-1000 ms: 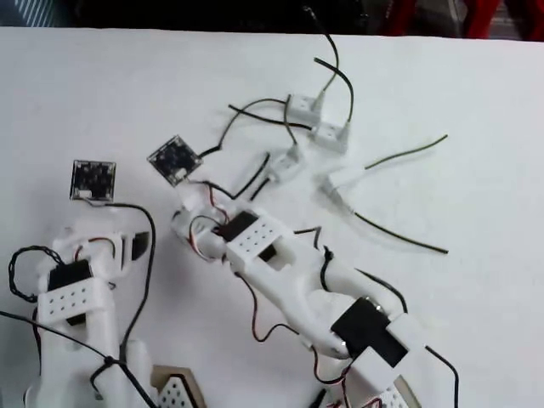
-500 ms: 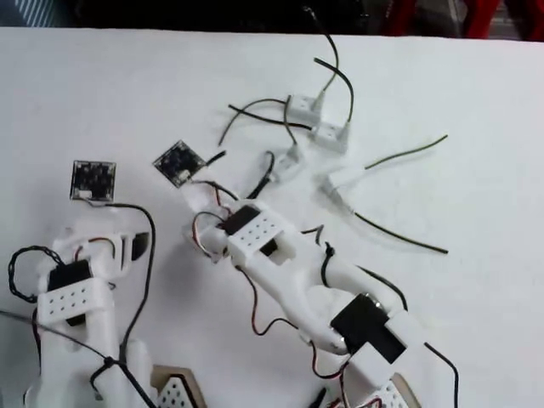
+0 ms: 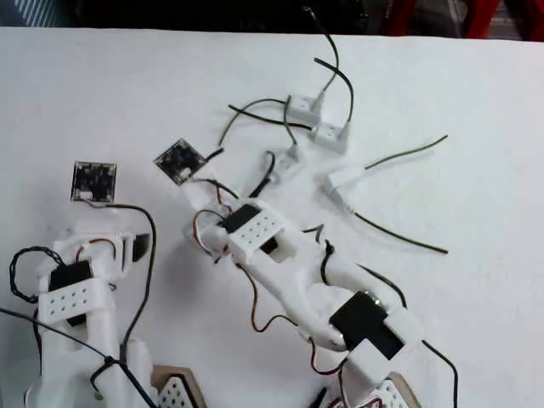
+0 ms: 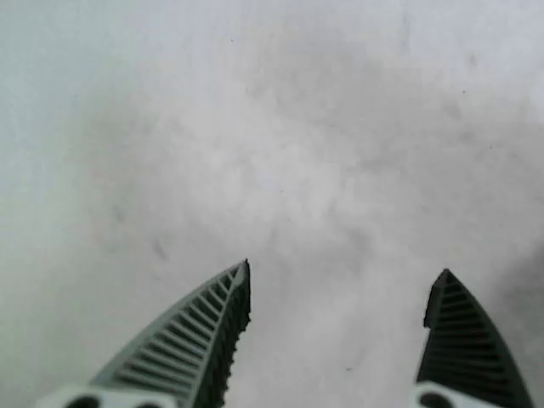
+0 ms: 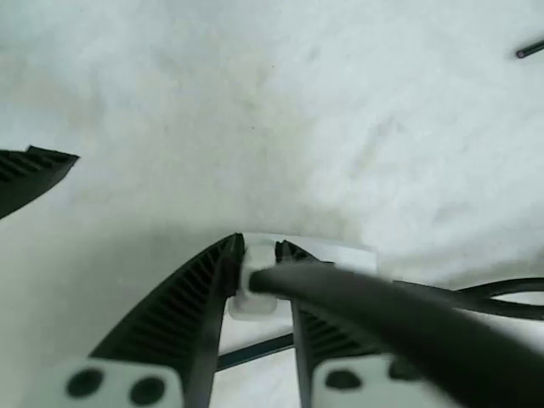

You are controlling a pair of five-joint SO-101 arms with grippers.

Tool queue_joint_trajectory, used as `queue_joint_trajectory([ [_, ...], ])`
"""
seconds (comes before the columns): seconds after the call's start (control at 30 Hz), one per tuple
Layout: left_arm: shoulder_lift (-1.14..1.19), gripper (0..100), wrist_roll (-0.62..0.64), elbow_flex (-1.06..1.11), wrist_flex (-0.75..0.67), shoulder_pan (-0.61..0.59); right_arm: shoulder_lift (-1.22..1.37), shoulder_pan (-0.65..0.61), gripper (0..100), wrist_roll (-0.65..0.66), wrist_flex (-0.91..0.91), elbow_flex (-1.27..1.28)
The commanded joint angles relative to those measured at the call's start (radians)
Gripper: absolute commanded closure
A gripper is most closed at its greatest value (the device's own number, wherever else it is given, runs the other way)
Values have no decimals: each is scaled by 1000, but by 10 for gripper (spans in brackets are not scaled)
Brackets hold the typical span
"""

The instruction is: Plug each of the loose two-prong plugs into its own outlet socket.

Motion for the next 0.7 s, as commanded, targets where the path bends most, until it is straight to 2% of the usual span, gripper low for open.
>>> queue_joint_trajectory([
  [0.0,-21,675,0,-6,-18,-7,-16,131,981,54,-50,-20],
  [0.17,-21,674,0,-6,-20,-5,-22,280,950,66,-209,-21],
  [0.33,-21,673,0,-6,-20,-4,-56,314,765,61,-214,-12],
  [0.43,-21,673,2,-3,-40,-4,-153,302,738,60,-105,-8],
  [0.67,-21,674,6,-3,-46,1,-518,297,798,58,162,63],
])
